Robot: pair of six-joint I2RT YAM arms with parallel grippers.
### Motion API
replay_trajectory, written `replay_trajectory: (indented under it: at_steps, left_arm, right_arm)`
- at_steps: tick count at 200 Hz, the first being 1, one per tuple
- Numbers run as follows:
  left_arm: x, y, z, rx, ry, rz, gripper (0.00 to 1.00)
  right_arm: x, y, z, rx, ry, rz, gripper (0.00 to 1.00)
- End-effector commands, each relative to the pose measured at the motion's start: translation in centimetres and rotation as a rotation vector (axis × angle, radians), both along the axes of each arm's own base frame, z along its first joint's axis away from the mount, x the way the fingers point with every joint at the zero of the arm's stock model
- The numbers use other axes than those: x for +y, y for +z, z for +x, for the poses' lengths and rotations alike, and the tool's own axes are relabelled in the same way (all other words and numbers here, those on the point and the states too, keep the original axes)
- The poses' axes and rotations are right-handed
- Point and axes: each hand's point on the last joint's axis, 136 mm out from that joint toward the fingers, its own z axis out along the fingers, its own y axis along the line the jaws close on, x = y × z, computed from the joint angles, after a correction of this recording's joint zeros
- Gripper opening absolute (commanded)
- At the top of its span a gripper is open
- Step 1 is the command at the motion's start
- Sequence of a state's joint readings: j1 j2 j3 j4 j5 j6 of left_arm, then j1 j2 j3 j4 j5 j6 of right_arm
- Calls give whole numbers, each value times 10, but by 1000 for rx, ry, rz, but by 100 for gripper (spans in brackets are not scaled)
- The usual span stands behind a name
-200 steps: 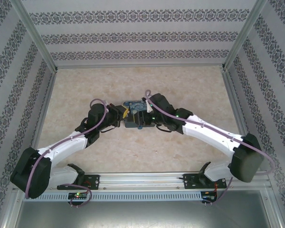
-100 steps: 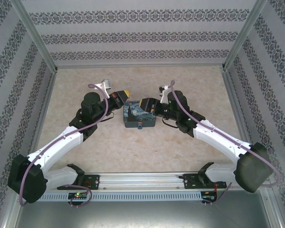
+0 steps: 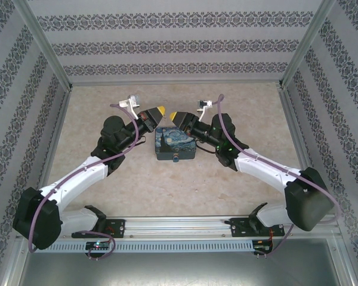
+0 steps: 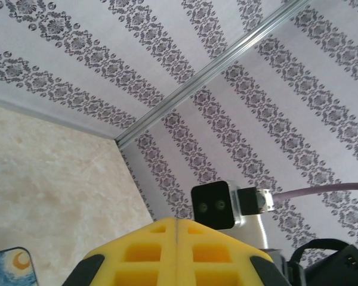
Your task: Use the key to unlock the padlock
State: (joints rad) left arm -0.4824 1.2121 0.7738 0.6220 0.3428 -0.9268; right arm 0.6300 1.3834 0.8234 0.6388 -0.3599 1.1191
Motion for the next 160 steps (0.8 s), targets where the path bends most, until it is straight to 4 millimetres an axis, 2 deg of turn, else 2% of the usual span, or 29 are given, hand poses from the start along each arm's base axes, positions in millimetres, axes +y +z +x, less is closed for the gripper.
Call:
replay_trajectory:
  at_steps: [1,71,111,160]
  left_arm:
    - [3,8,2,-21,1,-80,0]
    - [5,2,6,8,15,-127,0]
    - [7,1,8,18,26,-144,0]
    - [7,0,8,21,29,-146,0]
  right_arm:
    - [1,26,0,-67,13,108,51]
    - [11,28,0,-72,46,152,41]
    - [17,21,-1,-59,58,155,38]
    - [24,21,-5,-63,84,167,35]
